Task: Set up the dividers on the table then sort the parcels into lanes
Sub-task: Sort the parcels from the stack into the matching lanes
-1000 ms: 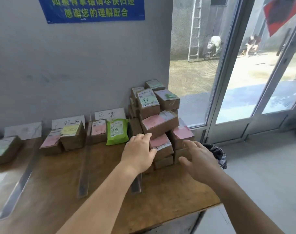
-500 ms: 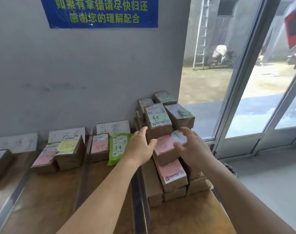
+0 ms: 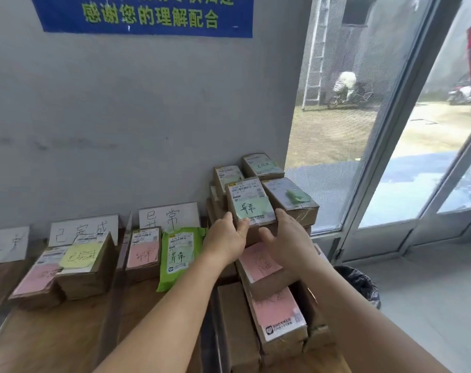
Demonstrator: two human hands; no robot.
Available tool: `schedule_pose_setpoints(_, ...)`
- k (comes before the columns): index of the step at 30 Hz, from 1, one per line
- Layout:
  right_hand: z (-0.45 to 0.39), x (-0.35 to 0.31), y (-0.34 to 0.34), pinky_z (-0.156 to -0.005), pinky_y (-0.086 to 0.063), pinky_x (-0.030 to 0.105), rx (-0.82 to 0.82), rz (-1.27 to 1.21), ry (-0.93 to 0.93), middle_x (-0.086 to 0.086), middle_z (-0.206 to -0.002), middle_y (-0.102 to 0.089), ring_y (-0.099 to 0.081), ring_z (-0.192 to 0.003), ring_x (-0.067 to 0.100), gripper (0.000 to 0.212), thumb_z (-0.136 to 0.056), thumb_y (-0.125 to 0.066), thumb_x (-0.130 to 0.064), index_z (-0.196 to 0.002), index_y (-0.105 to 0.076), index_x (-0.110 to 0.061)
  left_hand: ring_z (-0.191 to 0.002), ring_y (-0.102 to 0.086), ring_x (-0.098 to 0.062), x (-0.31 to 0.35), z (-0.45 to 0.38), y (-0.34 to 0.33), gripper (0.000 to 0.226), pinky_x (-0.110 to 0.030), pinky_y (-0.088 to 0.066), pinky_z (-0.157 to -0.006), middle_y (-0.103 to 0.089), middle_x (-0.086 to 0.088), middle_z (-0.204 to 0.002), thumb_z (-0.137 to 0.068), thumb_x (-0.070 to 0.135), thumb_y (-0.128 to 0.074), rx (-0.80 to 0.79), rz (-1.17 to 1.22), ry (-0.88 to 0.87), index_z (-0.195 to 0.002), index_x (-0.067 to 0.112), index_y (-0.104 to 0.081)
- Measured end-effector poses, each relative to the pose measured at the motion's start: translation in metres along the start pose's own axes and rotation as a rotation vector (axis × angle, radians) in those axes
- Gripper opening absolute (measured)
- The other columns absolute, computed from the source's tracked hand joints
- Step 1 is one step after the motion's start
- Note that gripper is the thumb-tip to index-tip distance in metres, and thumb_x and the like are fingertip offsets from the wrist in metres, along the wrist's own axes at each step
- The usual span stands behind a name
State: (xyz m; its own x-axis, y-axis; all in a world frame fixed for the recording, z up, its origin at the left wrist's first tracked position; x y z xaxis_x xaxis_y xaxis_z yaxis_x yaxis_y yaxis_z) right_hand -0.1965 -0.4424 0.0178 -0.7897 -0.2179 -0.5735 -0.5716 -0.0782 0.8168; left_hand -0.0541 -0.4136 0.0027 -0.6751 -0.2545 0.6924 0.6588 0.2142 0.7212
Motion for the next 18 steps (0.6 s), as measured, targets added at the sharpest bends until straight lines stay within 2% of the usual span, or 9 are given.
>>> schedule_pose_setpoints(2,-0.002,0.001,-0.002,-0.097,-0.037,0.036,-0.003,-0.016,0.0,0.006,-0.127,-0.055,-0.047,-0.122,0.025,0.043,-0.094,-0.049,-0.036,-0.131,-0.043,-0.015,-0.136,-0.038,-0.027,-0.002,0.0,-0.002,0.059,-0.033,-0.033,-0.105,-0.042,-0.01,-0.148,-0.101,0.045,-0.033,0.008,0.052,0.009,-0.148,0.009,-0.031)
schedule_pose_setpoints(5,-0.001,-0.001,0.002,-0.099,-0.035,0.032,0.025,-0.068,0.014,0.005,-0.133,-0.051,-0.045,-0.125,0.022,0.049,-0.095,-0.049,-0.034,-0.139,-0.038,-0.014,-0.138,-0.036,-0.023,-0.003,0.002,-0.003,0.059,-0.031,-0.03,-0.109,-0.04,-0.007,-0.151,-0.102,0.045,-0.033,0.071,0.15,0.002,-0.151,0.013,-0.025)
schedule_pose_setpoints(9,0.001,-0.007,0.015,-0.099,-0.032,0.028,0.085,-0.139,0.059,0.002,-0.137,-0.048,-0.043,-0.127,0.019,0.05,-0.095,-0.052,-0.031,-0.14,-0.037,-0.014,-0.135,-0.04,-0.018,0.007,0.007,0.005,0.055,-0.026,-0.032,-0.104,-0.044,-0.001,-0.148,-0.101,0.042,-0.037,0.177,0.301,-0.03,-0.151,0.02,-0.028)
schedule_pose_setpoints(12,-0.002,-0.01,0.029,-0.097,-0.034,0.028,0.128,-0.171,0.106,0.003,-0.134,-0.052,-0.047,-0.124,0.02,0.049,-0.094,-0.054,-0.031,-0.138,-0.04,-0.015,-0.127,-0.046,-0.016,0.014,0.005,0.012,0.051,-0.026,-0.037,-0.101,-0.049,0.003,-0.141,-0.099,0.038,-0.045,0.243,0.446,-0.048,-0.147,0.025,-0.032)
schedule_pose_setpoints(14,-0.007,-0.01,0.036,-0.096,-0.036,0.029,0.134,-0.2,0.149,0.002,-0.13,-0.056,-0.05,-0.121,0.021,0.044,-0.095,-0.052,-0.031,-0.137,-0.044,-0.016,-0.119,-0.053,-0.014,0.015,0.001,0.014,0.045,-0.034,-0.045,-0.101,-0.054,0.005,-0.134,-0.098,0.036,-0.048,0.274,0.55,-0.04,-0.141,0.028,-0.038)
schedule_pose_setpoints(15,-0.011,-0.008,0.04,-0.096,-0.038,0.03,0.141,-0.221,0.169,0.0,-0.128,-0.058,-0.052,-0.12,0.02,0.041,-0.096,-0.05,-0.03,-0.135,-0.047,-0.017,-0.113,-0.056,-0.012,0.017,-0.001,0.014,0.041,-0.035,-0.049,-0.097,-0.056,0.004,-0.129,-0.098,0.034,-0.048,0.285,0.595,-0.034,-0.138,0.028,-0.04)
schedule_pose_setpoints(18,-0.034,0.02,0.057,-0.102,-0.04,0.041,0.214,-0.281,0.109,0.003,-0.133,-0.054,-0.05,-0.122,0.021,0.044,-0.097,-0.048,-0.032,-0.137,-0.047,-0.015,-0.1,-0.058,-0.008,0.023,-0.006,0.013,0.039,-0.026,-0.052,-0.083,-0.058,0.004,-0.121,-0.1,0.029,-0.047,0.309,0.636,-0.019,-0.137,0.024,-0.038)
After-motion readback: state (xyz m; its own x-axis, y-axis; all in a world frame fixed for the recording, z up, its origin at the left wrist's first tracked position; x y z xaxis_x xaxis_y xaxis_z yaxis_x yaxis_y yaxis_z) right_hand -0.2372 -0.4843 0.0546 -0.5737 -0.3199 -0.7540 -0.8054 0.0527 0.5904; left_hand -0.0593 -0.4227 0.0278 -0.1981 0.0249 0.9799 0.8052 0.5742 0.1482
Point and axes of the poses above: each hand's wrist, its own z-axis away from the middle knuckle, its own y-axis out of the back of the hand, x = y × z, the point moved 10 cm from there along -z, towards the middle knuckle
